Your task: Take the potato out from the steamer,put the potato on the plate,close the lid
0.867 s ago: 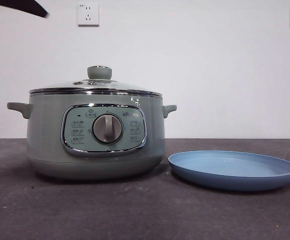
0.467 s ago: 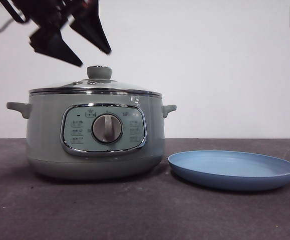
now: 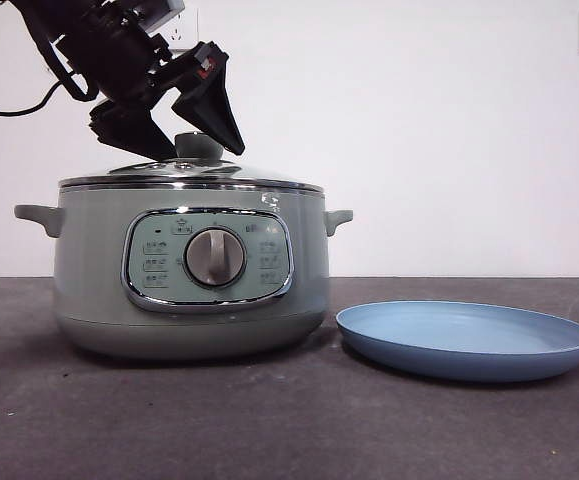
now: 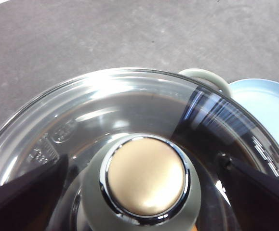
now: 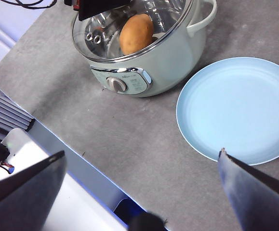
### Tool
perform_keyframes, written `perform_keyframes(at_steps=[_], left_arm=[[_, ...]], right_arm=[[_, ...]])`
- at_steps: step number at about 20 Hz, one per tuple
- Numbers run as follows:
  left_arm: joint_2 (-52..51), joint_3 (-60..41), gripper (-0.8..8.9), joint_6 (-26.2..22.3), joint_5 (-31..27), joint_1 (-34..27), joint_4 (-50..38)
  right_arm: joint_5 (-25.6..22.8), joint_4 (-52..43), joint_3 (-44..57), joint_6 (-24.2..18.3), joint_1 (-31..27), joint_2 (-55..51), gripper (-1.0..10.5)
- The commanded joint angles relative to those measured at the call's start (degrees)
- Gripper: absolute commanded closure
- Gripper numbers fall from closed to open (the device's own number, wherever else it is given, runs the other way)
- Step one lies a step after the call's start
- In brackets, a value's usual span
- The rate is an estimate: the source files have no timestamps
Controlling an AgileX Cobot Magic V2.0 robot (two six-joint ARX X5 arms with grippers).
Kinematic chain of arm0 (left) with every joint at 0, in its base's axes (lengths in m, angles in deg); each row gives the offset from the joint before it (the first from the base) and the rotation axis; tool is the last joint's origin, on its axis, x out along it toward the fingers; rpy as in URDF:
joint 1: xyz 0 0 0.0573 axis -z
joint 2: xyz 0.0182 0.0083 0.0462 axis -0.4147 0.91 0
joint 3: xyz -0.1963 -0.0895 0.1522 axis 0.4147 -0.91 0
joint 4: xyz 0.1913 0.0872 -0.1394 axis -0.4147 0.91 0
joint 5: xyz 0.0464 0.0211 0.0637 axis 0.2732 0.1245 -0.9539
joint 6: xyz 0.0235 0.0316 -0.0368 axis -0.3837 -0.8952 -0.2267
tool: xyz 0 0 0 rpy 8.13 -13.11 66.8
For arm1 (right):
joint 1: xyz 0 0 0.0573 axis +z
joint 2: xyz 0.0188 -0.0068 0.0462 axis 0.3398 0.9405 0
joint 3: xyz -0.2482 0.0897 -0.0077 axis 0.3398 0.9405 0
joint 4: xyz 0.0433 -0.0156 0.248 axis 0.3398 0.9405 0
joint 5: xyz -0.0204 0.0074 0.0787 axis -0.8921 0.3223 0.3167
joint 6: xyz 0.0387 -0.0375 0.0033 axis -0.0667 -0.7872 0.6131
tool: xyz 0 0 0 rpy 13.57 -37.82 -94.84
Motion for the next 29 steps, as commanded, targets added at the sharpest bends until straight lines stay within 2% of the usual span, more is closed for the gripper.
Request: perform_keyframes(at_steps=[1,3,5,6,18,23,26,29], left_arm=[[0.5,0.2,5.22,-0.7,-0.2,0.6,-0.6],[0.4,0.2,6.87,-0.7,0.0,0.9,-0.6],[0.2,0.2,8.02,-0.5,0.0,0.9,-0.5],[0.0,0.2,8.26,-0.5,0.0,0.9,-0.2],[-1.7,2.9,8.26,1.0,0.0,0.9,0.2],[-2.2,10.8,8.26,1.0,-0.7,0.8,8.2],[-5.0,15.3,8.26,1.0,-4.2,0.0,12.9],[-9.9,17.6,8.26,1.0,-4.3,-1.6,17.8]], right_arm=[[-0.3,-0.2,0.0,0.1,0.1,0.0,2.6],[-0.2,-0.2,0.0,0.1,0.1,0.0,2.6],[-0.2,-0.2,0.0,0.1,0.1,0.0,2.6],[-0.2,-0.2,0.0,0.1,0.1,0.0,2.6],[-0.2,-0.2,0.0,0.1,0.1,0.0,2.6],[-0.2,-0.4,0.0,0.2,0.1,1.5,2.6],[0.0,-4.1,0.0,3.1,0.2,3.7,2.6],[0.2,-10.1,-0.1,6.3,1.2,6.5,2.6]])
